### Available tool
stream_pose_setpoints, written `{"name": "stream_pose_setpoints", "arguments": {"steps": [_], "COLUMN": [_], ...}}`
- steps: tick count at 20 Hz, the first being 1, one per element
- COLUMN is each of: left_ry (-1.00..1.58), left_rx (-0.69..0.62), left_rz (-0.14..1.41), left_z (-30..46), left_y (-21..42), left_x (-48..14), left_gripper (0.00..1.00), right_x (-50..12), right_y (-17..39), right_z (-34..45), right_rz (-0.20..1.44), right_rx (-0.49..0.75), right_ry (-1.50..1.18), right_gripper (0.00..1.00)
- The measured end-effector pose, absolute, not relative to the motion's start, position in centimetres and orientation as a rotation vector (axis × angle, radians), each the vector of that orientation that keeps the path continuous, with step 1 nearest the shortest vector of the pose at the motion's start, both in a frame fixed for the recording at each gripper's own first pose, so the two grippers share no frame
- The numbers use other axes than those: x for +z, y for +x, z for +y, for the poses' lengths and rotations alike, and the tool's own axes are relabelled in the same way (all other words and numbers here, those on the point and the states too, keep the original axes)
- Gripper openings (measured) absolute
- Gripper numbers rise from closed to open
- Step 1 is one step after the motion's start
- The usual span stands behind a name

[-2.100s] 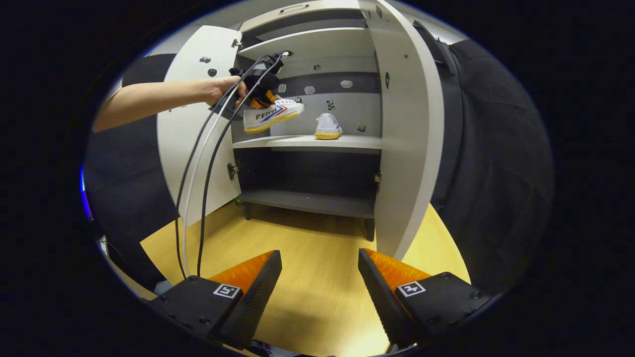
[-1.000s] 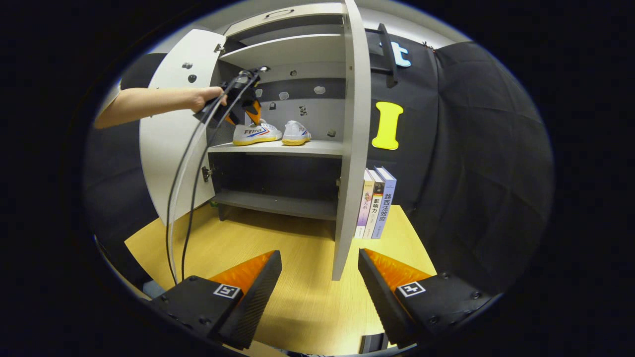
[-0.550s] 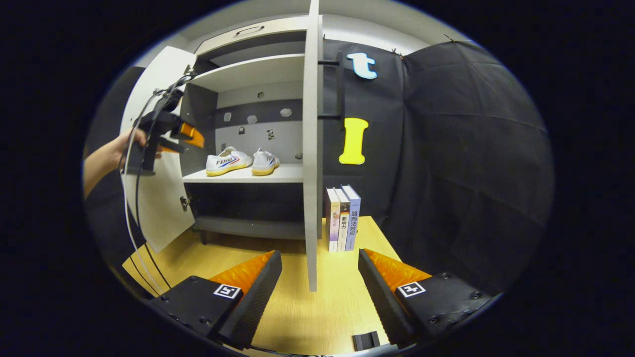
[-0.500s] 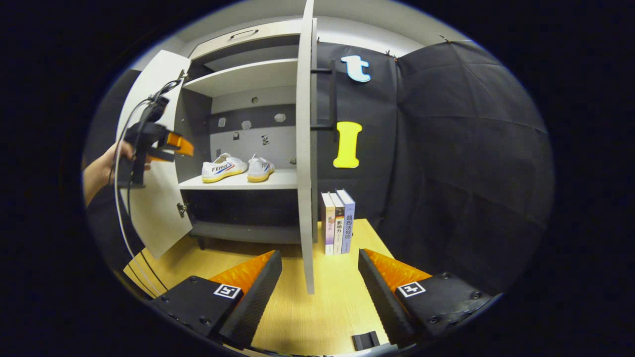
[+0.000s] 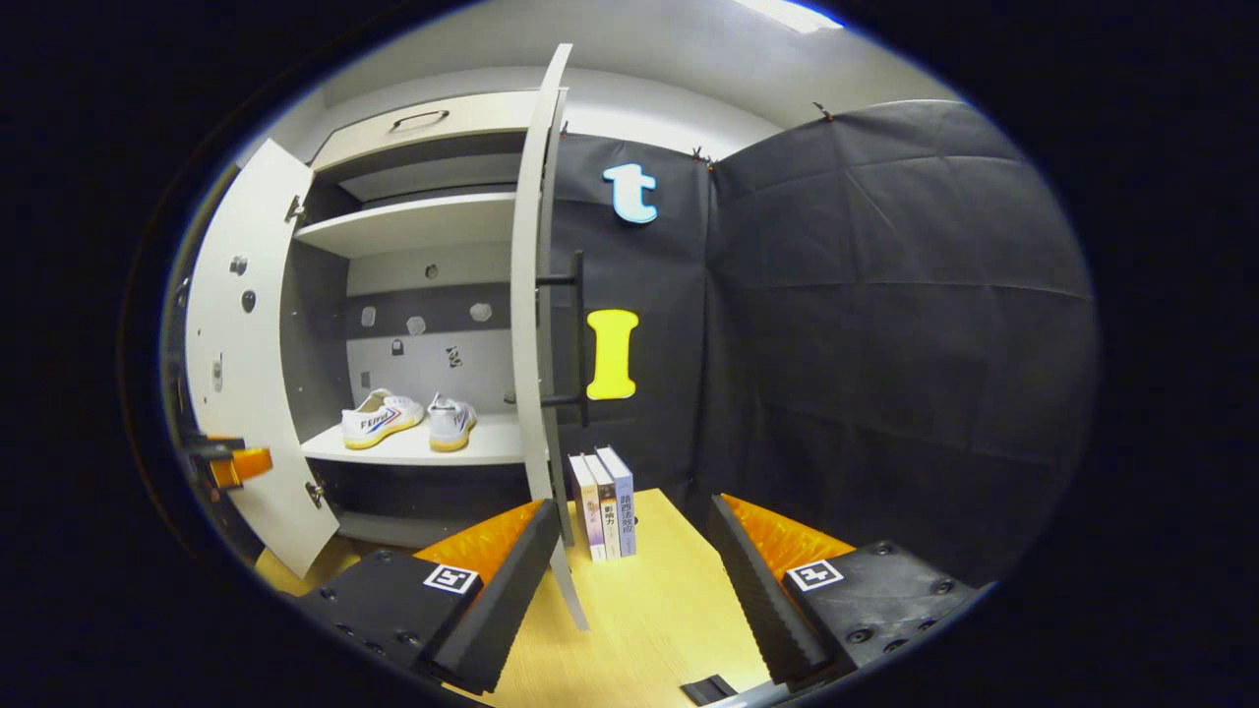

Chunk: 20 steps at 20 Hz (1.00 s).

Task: Grab one shoe with the right hand and put it into the shoe cabinet, grab the other shoe with the left hand and put it into the shoe cabinet; then close the right door with the right hand and the left door with the left hand.

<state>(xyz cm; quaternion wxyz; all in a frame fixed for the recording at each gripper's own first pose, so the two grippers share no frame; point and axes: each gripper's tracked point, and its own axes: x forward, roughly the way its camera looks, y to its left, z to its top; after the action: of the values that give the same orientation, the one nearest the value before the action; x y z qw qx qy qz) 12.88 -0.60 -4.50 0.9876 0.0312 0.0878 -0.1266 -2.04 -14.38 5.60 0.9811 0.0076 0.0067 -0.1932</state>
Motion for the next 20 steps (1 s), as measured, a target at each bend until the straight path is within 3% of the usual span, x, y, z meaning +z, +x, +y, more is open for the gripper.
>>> {"name": "stream_pose_setpoints", "arguments": {"steps": [5,9,14,20], "left_ry": [0.026,-0.017,-0.006,-0.023], "left_rx": [-0.297,-0.252,-0.153,-0.054], "left_rz": [0.251,0.25,0.217,0.226], "left_z": [-2.4,-3.8,-5.5,-7.3], "left_y": [8.9,8.4,8.4,6.9], "left_x": [-7.1,-7.0,-6.4,-7.3], "left_gripper": [0.95,0.95,0.95,0.95], "right_x": [10.4,12.4,13.1,11.8], "right_y": [-0.2,2.8,8.3,13.2], "right_z": [-18.2,-22.9,-25.4,-22.9], "right_rz": [-0.066,-0.073,-0.057,0.004], "right_rx": [-0.396,-0.4,-0.298,-0.134], "right_ry": [0.036,0.017,0.084,0.114], "right_gripper": [0.98,0.98,0.98,0.98]}}
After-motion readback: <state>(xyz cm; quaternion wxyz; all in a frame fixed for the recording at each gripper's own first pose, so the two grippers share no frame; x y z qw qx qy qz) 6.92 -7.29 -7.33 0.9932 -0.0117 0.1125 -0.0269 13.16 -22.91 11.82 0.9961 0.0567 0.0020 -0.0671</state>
